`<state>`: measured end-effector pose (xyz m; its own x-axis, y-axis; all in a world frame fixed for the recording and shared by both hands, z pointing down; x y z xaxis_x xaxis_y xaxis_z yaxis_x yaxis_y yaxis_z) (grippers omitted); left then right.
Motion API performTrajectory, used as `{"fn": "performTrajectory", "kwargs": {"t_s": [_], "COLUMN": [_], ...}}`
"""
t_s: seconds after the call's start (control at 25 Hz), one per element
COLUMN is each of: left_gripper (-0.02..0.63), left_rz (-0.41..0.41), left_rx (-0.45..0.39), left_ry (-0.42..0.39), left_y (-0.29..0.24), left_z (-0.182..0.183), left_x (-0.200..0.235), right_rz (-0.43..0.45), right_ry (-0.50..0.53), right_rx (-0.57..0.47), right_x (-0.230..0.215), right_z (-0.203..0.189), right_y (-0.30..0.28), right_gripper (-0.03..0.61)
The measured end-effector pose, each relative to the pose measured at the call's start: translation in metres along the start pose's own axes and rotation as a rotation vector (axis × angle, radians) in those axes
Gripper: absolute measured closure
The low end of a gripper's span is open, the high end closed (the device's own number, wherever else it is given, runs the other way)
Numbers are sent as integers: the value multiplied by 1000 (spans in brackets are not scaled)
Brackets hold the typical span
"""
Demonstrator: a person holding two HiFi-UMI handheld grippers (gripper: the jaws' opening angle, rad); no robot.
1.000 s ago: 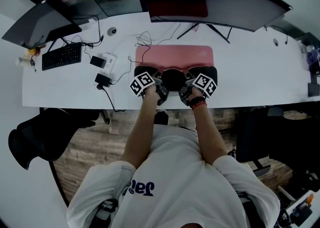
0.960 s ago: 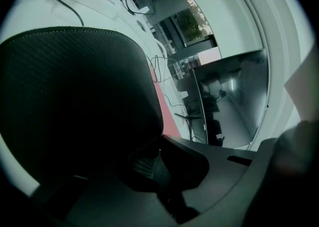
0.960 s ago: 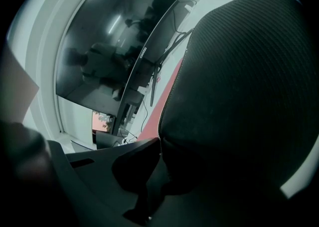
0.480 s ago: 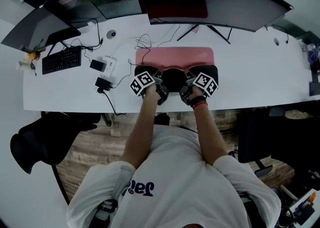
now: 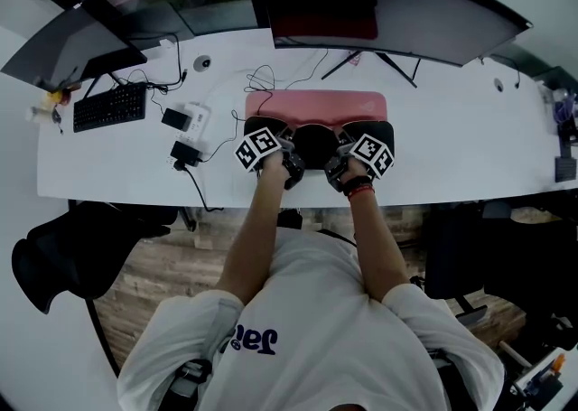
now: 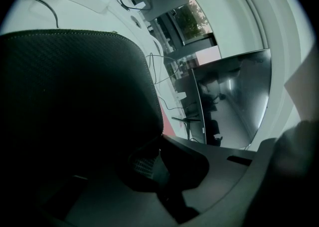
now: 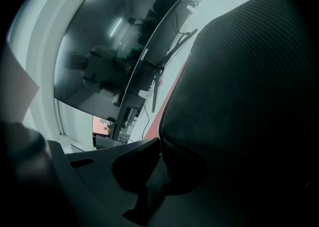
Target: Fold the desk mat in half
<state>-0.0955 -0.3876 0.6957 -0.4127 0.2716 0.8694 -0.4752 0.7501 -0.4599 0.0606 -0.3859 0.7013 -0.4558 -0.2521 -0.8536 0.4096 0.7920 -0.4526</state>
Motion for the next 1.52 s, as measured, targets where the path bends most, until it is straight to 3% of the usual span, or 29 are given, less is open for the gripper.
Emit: {"fn": "performTrajectory", "kwargs": {"t_s": [1.52], "left_gripper": [583], "left_rz": [-51], "left_rx": [13], "left_ry": [11], "left_y": [-40], "left_z": [39], "left_x": [-16], "right_rz": [7], "right_ry": [29], "right_rx": [-50], "right_x": [19], "right_z": [31], "right_y": [-46], "right_gripper": [546]}}
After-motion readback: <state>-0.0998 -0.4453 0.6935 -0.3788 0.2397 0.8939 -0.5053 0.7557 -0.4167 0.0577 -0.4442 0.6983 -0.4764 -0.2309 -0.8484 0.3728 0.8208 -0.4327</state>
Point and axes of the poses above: the fingertips, and each gripper's own axes: y backward along the fingers, x to its left, z out of its top, the point moved 1 cm from there along y, backward along the fingers, and after that the axes turned 3 degrees about -x, right-handed, at the moved point
